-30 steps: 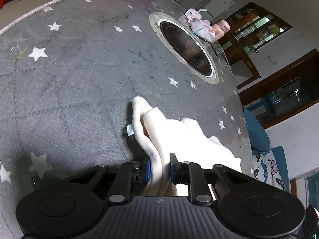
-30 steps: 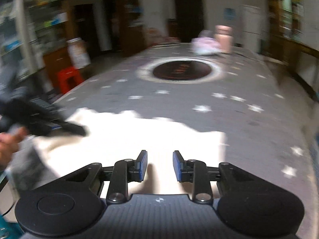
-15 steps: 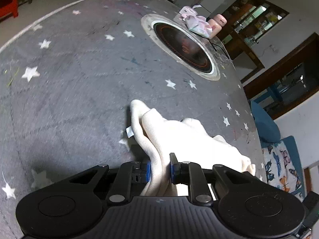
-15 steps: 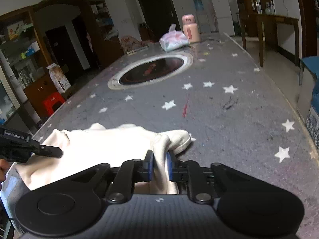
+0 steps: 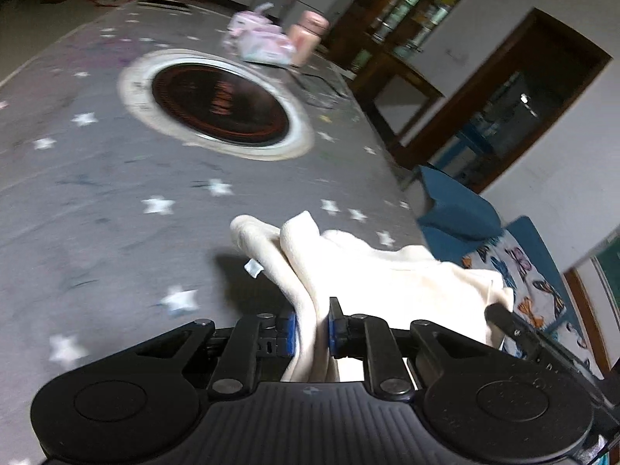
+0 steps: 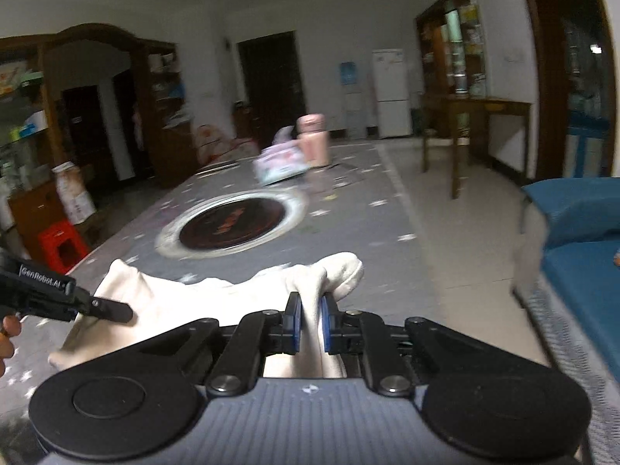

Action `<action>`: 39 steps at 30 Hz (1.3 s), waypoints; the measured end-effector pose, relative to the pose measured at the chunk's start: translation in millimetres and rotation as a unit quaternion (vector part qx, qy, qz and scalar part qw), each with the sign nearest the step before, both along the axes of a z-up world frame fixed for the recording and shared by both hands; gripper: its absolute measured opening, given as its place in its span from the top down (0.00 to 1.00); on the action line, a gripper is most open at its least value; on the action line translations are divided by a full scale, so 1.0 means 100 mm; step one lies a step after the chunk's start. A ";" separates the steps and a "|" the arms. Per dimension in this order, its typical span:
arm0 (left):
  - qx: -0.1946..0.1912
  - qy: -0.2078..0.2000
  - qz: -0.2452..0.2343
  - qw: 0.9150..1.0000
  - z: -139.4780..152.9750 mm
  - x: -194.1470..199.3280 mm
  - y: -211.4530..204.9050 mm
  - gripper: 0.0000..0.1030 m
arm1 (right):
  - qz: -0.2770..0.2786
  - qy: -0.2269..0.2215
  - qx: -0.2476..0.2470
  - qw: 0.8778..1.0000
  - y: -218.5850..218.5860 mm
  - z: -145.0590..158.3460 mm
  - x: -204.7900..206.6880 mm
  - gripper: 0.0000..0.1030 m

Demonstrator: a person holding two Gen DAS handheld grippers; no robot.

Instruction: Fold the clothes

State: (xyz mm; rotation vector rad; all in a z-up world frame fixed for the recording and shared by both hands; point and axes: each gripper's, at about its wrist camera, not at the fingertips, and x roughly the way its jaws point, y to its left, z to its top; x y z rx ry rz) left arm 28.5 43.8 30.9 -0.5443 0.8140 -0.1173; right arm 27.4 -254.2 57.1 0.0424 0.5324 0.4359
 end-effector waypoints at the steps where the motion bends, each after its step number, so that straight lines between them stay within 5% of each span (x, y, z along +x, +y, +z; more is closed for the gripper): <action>1: 0.002 -0.002 -0.007 1.000 -0.01 0.06 -0.07 0.84 | -0.010 -0.002 -0.003 1.000 -0.06 0.01 0.02 0.91; 10: 0.020 0.008 -0.041 0.999 -0.15 0.41 -0.48 0.85 | -0.067 0.001 -0.019 0.998 -0.46 -0.07 0.25 0.91; 18: 0.063 0.039 -0.035 0.997 -0.31 0.49 -0.48 0.76 | -0.100 0.055 -0.049 0.992 -0.62 -0.47 0.50 0.89; 22: 0.076 0.034 -0.022 0.996 -0.26 0.51 -0.39 0.76 | -0.115 0.046 -0.054 0.991 -0.67 -0.45 0.51 0.87; 31: 0.064 0.013 -0.046 0.997 -0.17 0.69 -0.54 0.77 | -0.051 0.069 -0.038 0.996 -0.47 -0.51 0.67 0.87; 39: 0.096 0.024 -0.045 0.994 -0.35 0.89 -0.56 0.79 | -0.039 0.091 -0.043 0.994 -0.40 -0.70 0.85 0.86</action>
